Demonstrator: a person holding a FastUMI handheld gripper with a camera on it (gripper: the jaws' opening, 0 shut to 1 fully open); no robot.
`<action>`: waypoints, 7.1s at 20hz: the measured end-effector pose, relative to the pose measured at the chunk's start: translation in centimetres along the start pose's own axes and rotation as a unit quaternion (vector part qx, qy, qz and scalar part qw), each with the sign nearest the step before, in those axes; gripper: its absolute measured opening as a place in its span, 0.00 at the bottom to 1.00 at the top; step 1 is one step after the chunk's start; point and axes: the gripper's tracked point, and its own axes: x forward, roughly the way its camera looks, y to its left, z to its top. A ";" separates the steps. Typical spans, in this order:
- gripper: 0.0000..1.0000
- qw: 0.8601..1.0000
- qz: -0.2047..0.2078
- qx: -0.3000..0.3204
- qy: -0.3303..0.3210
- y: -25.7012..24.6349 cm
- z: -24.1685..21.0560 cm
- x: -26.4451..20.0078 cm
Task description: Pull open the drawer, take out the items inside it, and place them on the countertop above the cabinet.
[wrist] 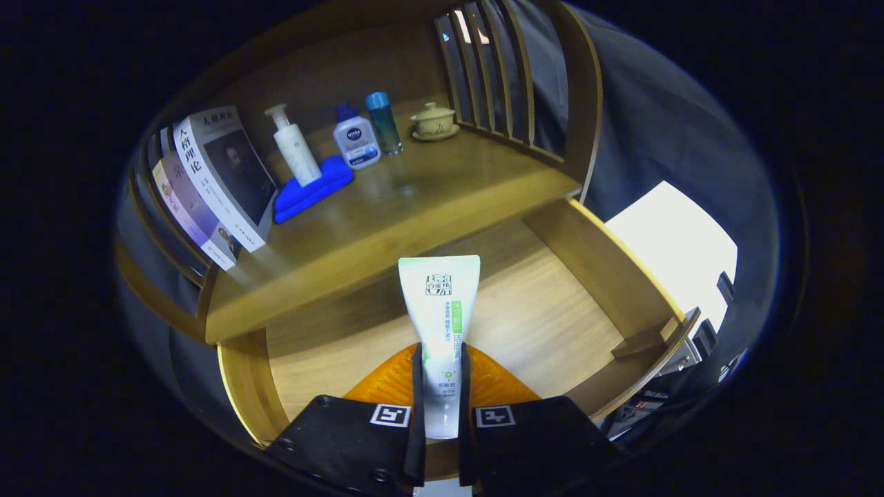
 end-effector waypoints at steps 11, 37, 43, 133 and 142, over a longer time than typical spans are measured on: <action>0.20 0.994 0.039 -0.093 -0.051 5.6 8.3 0.9; 1.00 0.950 0.101 -0.214 -0.203 9.1 13.1 -3.2; 1.00 0.941 0.096 -0.198 -0.259 6.2 8.8 -8.9; 0.97 0.890 0.144 -0.196 -0.385 7.3 0.4 3.1; 0.97 0.881 0.146 -0.170 -0.416 3.9 -1.8 -8.1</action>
